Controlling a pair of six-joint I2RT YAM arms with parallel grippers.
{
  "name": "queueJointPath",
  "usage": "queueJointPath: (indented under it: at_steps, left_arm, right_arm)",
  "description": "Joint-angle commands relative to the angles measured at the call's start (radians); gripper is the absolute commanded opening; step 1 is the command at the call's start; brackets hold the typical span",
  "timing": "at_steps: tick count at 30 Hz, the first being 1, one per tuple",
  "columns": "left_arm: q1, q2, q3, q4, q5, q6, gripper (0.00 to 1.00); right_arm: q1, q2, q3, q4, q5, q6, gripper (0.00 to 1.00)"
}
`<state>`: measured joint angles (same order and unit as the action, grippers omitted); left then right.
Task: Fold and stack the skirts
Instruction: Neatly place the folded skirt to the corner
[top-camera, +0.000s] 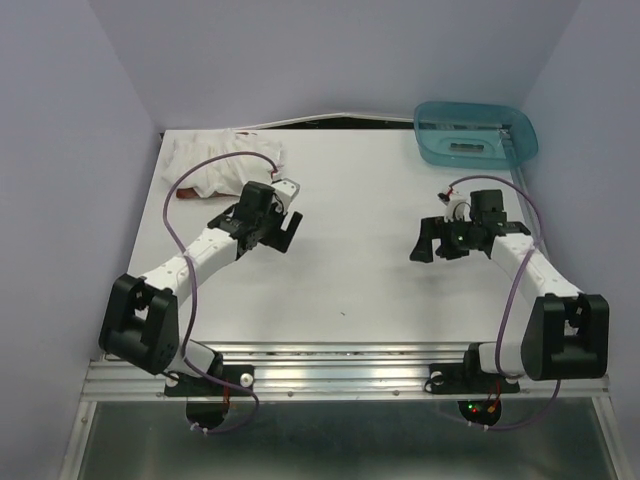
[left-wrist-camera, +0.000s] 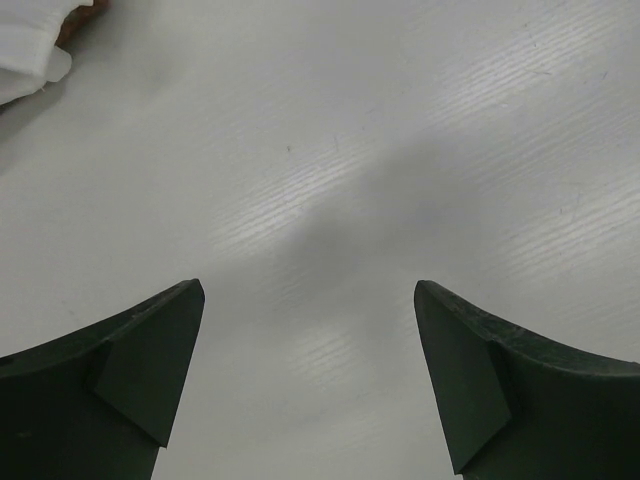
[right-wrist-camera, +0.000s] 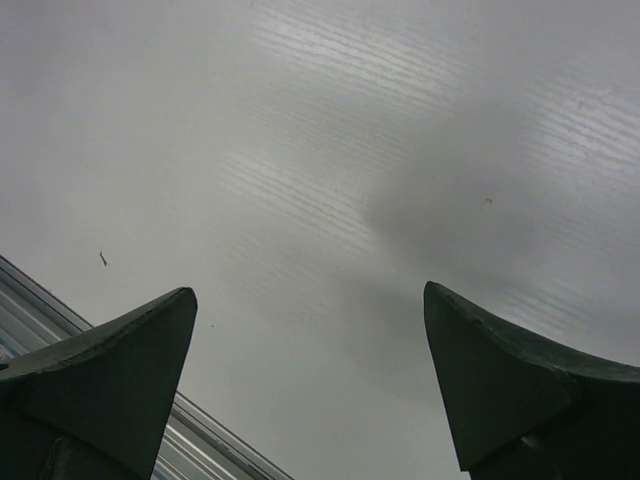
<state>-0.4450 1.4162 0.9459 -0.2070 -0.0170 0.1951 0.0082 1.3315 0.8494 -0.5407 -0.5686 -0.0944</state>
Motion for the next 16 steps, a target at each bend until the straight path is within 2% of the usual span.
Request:
queueJointPath:
  at_steps: [1, 16]
  left_arm:
    - [0.002, -0.083, -0.013, 0.130, -0.012, -0.029, 0.99]
    - [0.002, -0.141, -0.033, 0.161, -0.027, -0.026, 0.99]
  right_arm:
    - [0.006, -0.046, 0.007, 0.071, -0.007, -0.025, 1.00]
    - [0.006, -0.110, -0.018, 0.090, -0.016, -0.008, 1.00]
